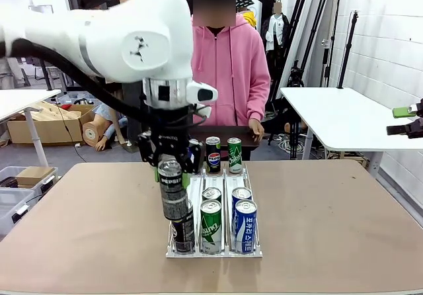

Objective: Retrieve and hand over the desired beverage to the person.
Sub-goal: Pick up a can of the same type that the person held from the Automatic Can Dispenser.

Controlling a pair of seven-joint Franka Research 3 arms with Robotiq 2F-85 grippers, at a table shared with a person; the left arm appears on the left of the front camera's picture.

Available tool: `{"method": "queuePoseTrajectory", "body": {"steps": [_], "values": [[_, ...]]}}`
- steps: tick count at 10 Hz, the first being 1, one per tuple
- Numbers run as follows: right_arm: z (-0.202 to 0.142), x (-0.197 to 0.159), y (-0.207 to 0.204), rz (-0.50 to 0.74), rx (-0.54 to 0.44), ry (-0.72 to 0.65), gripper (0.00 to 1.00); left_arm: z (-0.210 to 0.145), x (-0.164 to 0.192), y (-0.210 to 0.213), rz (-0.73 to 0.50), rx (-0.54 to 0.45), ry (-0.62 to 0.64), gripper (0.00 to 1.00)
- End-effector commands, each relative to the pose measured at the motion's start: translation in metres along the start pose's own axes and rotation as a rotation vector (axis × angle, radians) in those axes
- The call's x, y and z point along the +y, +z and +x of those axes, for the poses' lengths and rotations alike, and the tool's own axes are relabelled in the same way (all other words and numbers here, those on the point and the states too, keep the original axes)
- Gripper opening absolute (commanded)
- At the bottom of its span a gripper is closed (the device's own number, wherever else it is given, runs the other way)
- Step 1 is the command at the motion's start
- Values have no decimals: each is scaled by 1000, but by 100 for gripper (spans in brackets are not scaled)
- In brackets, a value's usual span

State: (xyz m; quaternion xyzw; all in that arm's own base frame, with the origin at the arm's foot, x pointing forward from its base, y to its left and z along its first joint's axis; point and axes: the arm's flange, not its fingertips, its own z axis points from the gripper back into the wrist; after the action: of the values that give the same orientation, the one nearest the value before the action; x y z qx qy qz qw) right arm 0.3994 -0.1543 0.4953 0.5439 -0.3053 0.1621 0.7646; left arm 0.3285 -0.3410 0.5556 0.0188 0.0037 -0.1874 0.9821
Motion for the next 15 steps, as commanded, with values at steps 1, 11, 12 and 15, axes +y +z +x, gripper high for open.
{"method": "queuePoseTrajectory", "body": {"steps": [1, 11, 12, 15], "values": [[0, 0, 0, 10, -3, 3, 100, -10, 20, 26, 14, -10, 27, 0], [0, 0, 0, 10, -3, 3, 100, -68, 158, 66, -36, -70, 200, 0], [0, 0, 0, 10, -3, 3, 100, -67, 156, 66, -50, -80, 204, 0], [0, 0, 0, 10, -3, 3, 100, -66, 160, 66, -15, -38, 194, 0]]}}
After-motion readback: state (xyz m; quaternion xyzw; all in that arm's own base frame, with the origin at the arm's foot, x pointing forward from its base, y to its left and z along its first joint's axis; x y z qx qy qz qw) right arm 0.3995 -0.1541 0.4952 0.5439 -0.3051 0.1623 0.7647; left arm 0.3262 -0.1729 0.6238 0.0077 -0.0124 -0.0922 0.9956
